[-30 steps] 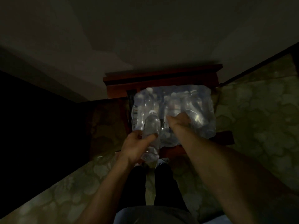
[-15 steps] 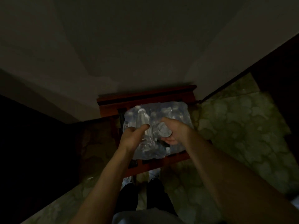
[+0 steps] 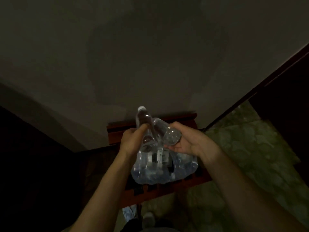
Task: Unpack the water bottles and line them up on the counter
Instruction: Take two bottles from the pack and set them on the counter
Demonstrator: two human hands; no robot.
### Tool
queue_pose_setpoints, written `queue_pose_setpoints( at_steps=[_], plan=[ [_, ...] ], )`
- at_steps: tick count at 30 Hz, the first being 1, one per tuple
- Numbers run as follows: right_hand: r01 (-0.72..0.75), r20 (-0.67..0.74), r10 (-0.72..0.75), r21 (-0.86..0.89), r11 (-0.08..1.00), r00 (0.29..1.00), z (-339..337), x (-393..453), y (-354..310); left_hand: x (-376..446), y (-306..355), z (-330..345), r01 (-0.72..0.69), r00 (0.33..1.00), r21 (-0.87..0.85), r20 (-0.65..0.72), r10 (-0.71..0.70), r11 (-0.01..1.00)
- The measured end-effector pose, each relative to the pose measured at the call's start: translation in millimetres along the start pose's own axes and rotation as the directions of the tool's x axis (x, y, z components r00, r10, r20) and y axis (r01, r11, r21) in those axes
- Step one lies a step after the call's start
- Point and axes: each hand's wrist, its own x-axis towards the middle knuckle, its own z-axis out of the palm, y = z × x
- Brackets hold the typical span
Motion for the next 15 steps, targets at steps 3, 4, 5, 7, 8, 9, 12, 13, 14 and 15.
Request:
queue_pose_setpoints(
  at_steps=[3,4,5,7,8,9,12,13,14,15],
  plan=[
    [0.126,0.145,-0.132,0.048,0.991,0.981,13.7,-18.4,-13.4,-14.8,20.1,-3.8,-0.091,0.996,-0.098,-0.03,0.088,0.991],
    [0.183,0.201,-0.192,0.061,0.981,0.961,17.0,-24.8,-16.1,-20.9,26.0,-6.2,-0.121,0.993,-0.108,-0.031,0.118,0.987],
    [0.244,0.269,-0.251,0.061,0.968,0.93,19.5,-32.6,-17.9,-28.7,31.9,-8.3,-0.143,0.99,-0.102,-0.02,0.142,0.984],
    [0.344,0.388,-0.338,0.058,0.937,0.857,23.0,-49.6,-19.2,-46.7,42.6,-10.2,-0.208,0.978,-0.11,0.012,0.211,0.972],
    [0.373,0.428,-0.365,0.069,0.925,0.827,26.0,-55.7,-20.0,-53.4,46.9,-11.6,-0.244,0.968,-0.13,0.028,0.249,0.961],
    [0.398,0.46,-0.386,0.075,0.914,0.799,30.9,-61.9,-20.9,-60.4,51.6,-12.3,-0.272,0.959,-0.157,0.034,0.281,0.949],
    [0.521,0.463,-0.471,0.022,0.853,0.751,49.4,-84.9,-23.2,-90.7,68.1,-12.0,-0.375,0.924,-0.154,0.018,0.382,0.914],
    [0.558,0.449,-0.5,0.004,0.83,0.74,56.9,-91.3,-23.4,-101.1,73.2,-12.8,-0.409,0.91,-0.124,0.017,0.414,0.904],
    [0.585,0.434,-0.524,-0.009,0.811,0.733,64.3,-97.2,-23.0,-110.6,77.4,-14.8,-0.441,0.896,-0.095,0.013,0.444,0.893],
    [0.606,0.423,-0.542,-0.021,0.795,0.726,71.2,-102.1,-21.8,-119.5,80.8,-17.0,-0.468,0.883,-0.077,0.002,0.469,0.881]
  ],
)
